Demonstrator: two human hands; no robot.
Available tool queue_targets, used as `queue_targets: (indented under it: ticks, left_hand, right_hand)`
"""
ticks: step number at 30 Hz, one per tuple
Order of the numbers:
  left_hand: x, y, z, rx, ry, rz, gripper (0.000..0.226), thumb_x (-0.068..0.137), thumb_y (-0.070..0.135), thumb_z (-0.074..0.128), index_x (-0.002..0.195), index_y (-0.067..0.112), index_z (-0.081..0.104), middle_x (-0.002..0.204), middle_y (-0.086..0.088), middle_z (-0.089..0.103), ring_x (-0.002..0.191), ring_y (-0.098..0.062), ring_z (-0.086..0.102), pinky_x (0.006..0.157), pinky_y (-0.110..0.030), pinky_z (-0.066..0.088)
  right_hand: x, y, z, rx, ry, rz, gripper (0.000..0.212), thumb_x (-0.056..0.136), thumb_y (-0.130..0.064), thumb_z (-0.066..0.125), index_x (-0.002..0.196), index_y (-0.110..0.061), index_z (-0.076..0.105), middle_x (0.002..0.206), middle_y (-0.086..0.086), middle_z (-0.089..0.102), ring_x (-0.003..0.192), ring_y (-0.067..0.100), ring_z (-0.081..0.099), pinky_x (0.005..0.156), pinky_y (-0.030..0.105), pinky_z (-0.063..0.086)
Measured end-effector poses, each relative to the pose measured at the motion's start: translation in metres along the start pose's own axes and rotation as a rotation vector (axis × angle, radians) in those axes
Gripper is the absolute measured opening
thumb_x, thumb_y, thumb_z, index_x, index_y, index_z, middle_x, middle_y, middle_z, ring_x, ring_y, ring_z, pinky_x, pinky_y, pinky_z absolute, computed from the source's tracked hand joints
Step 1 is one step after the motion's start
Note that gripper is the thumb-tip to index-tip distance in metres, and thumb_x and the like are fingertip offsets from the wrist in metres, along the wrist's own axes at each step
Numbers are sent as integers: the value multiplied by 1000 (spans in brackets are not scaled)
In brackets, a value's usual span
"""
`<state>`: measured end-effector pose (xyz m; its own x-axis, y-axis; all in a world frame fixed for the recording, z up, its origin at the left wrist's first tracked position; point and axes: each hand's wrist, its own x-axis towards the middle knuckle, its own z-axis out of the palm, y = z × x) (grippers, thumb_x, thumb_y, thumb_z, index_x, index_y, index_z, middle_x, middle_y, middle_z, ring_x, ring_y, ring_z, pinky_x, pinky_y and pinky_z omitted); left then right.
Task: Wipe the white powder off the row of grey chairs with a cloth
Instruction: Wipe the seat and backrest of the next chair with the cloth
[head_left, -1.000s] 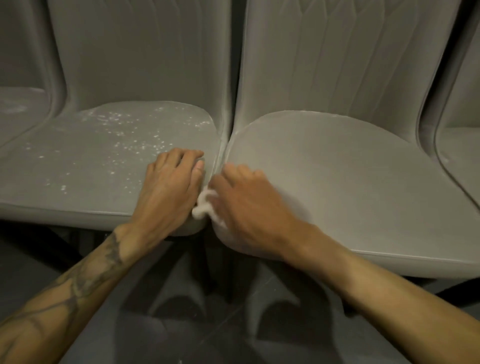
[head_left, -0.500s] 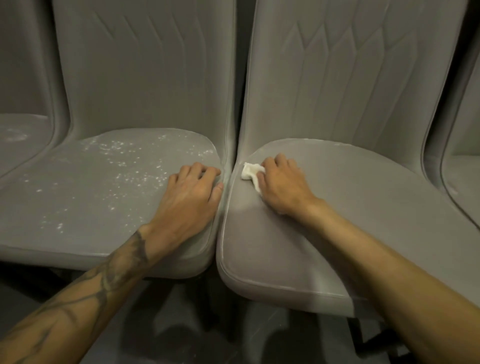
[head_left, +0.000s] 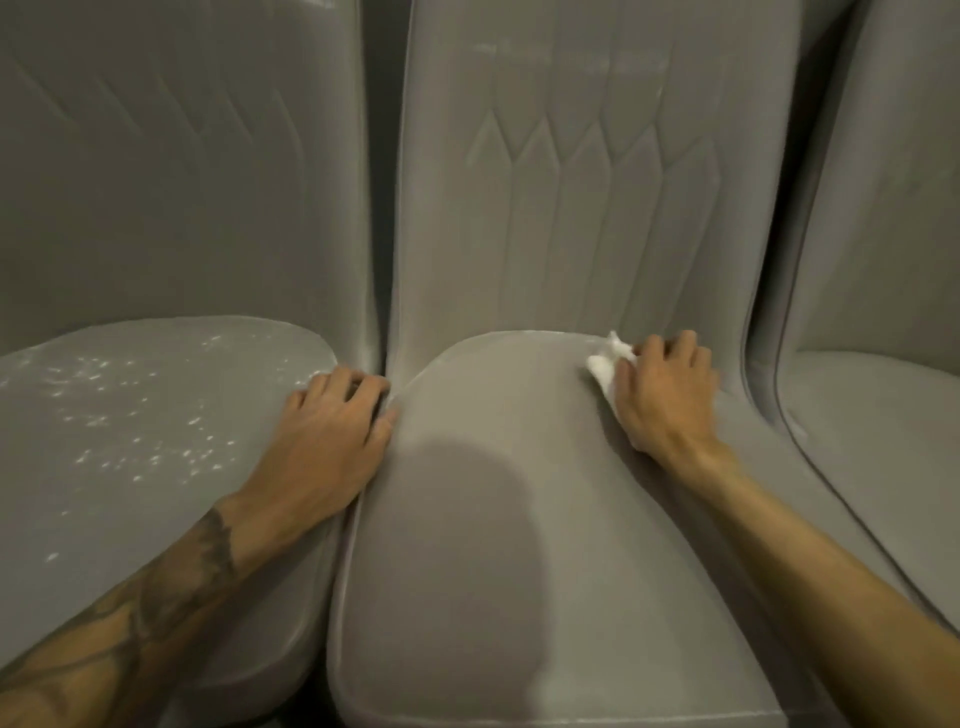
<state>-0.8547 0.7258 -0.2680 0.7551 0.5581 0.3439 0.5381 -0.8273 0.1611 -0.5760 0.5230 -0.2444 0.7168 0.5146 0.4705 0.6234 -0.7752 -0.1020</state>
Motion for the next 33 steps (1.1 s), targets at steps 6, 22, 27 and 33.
queue_targets:
  ticks: [6,22,27,33]
  left_hand:
    - [11,2,4,-25,-44,-20,43,102,51,34,126,23,55,123,-3,59,110,-29,56,94,-46,46]
    - [1,-1,12,-75,-52,-20,54,104,53,27,144,23,47,143,2,52,129,-21,45,108,-41,41]
    - [2,-1,13,-66,-57,-1,52,104,52,28,143,23,47,143,1,51,128,-22,46,107,-41,41]
    - [2,-3,12,-44,-48,-5,53,104,52,29,142,22,48,141,-1,54,125,-24,47,105,-44,42]
  right_hand:
    - [-4,54,23,-190,-154,19,29,91,-17,43,97,7,59,96,28,54,85,40,49,71,47,40]
    - [65,7,57,-67,-136,14,29,100,-13,46,113,8,62,119,28,48,102,45,51,90,48,41]
    - [74,-8,70,40,-186,-122,30,102,-27,43,112,-5,61,115,18,55,98,37,52,86,41,43]
    - [60,26,55,-76,-80,-76,15,97,-6,50,105,5,57,110,28,55,97,45,53,81,49,41]
